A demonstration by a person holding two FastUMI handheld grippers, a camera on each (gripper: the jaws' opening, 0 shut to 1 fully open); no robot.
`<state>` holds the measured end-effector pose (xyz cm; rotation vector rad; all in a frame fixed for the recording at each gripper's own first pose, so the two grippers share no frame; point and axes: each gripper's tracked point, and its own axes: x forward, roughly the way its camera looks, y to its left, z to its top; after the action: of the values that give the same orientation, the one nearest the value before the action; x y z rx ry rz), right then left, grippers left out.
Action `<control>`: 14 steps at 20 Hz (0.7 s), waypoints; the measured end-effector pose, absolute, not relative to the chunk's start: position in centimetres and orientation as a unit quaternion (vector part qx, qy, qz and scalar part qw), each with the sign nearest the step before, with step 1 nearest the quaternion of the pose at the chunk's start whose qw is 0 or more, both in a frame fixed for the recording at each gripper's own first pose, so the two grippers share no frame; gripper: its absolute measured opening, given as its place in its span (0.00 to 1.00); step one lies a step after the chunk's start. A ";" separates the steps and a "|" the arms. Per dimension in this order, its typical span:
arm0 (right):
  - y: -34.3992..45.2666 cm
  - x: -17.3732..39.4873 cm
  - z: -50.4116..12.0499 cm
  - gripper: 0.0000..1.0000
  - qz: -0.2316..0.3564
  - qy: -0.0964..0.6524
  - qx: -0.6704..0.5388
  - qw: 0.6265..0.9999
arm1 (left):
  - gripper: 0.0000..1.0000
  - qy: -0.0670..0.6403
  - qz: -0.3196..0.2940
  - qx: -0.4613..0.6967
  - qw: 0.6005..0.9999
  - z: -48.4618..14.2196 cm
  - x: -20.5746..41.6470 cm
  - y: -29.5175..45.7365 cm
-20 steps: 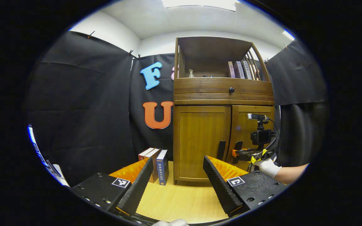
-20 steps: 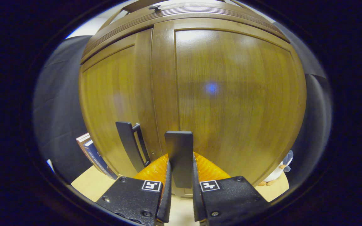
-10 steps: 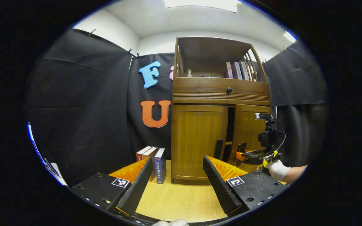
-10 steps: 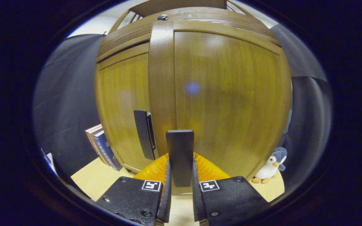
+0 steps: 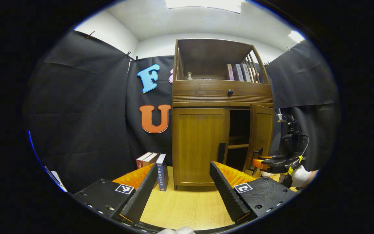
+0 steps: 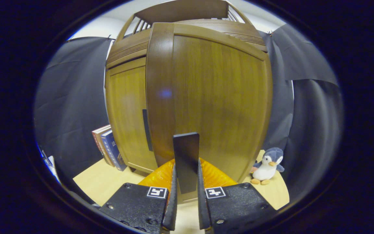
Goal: Open the right door of the double-door shoe cabinet with the right hand, and open the left door with the left hand.
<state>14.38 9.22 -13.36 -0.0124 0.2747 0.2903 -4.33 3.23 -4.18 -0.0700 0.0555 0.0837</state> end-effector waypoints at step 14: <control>1.7 9.2 -13.5 0.24 0.093 0.143 0.014 0.985 | 0.96 0.028 -0.027 -0.038 0.999 -5.1 -3.6 -0.2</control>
<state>9.20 1.67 -13.52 0.0280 0.2869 0.1879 -3.61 -0.25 -5.11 -0.0753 0.0568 -0.0535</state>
